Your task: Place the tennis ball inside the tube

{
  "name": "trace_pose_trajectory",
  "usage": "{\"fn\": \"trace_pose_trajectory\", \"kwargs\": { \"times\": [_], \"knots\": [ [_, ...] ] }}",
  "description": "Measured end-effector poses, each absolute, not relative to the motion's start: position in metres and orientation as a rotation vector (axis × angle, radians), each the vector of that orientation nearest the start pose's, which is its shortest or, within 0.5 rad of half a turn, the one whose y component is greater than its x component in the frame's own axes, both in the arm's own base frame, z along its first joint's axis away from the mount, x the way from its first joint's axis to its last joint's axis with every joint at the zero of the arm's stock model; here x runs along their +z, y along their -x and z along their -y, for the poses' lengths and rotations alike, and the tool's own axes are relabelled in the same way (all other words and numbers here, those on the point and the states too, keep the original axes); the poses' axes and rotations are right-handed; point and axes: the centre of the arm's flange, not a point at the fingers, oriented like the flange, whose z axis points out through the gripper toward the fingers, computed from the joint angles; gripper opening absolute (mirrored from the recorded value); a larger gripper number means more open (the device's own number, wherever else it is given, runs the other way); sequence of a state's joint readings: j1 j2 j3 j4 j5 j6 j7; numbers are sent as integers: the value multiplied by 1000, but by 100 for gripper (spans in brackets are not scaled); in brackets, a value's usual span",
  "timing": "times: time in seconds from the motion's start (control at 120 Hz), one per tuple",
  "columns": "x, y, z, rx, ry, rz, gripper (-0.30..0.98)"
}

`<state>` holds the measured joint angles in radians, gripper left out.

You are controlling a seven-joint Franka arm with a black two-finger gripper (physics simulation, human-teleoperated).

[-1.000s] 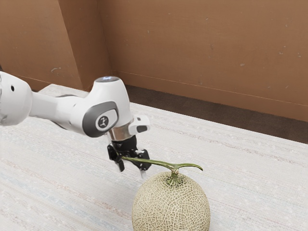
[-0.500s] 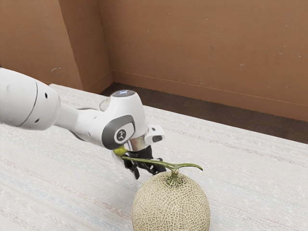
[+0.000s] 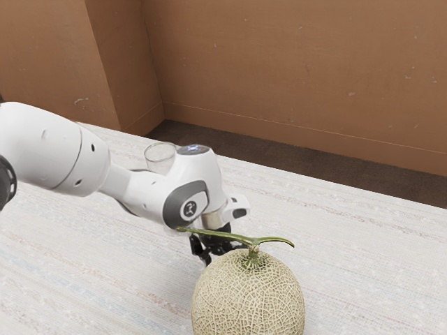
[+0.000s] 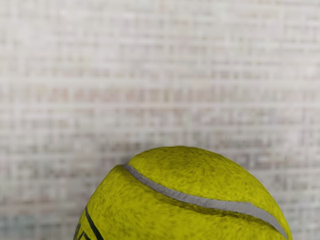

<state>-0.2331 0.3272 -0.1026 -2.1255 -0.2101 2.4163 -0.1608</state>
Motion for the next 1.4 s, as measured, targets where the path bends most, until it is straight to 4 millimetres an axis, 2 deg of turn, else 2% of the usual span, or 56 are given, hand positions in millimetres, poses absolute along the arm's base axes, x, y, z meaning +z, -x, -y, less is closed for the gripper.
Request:
{"fn": "trace_pose_trajectory", "kwargs": {
  "times": [0.092, 0.225, 0.308, 0.375, 0.467, 0.658, 0.758, 0.842, 1.042, 1.217, 1.3, 1.4],
  "knots": [
    [253, -542, 191, 119, 3297, -13, 65],
    [254, -543, 192, 113, 3303, -1, 38],
    [257, -544, 192, 101, 3303, 11, 30],
    [269, -545, 192, 71, 3305, 15, 21],
    [301, -544, 192, 3, 3307, 18, 13],
    [351, -537, 191, -45, 3304, 39, 9],
    [380, -534, 179, -60, 3285, 51, 8],
    [418, -546, 168, -96, 3269, 61, 10],
    [483, -568, 137, -62, 3224, 89, 12],
    [503, -572, 106, 13, 3190, 112, 13],
    [515, -575, 102, 5, 3169, 82, 15],
    [519, -575, 100, 15, 3155, 45, 17]
  ]
}}
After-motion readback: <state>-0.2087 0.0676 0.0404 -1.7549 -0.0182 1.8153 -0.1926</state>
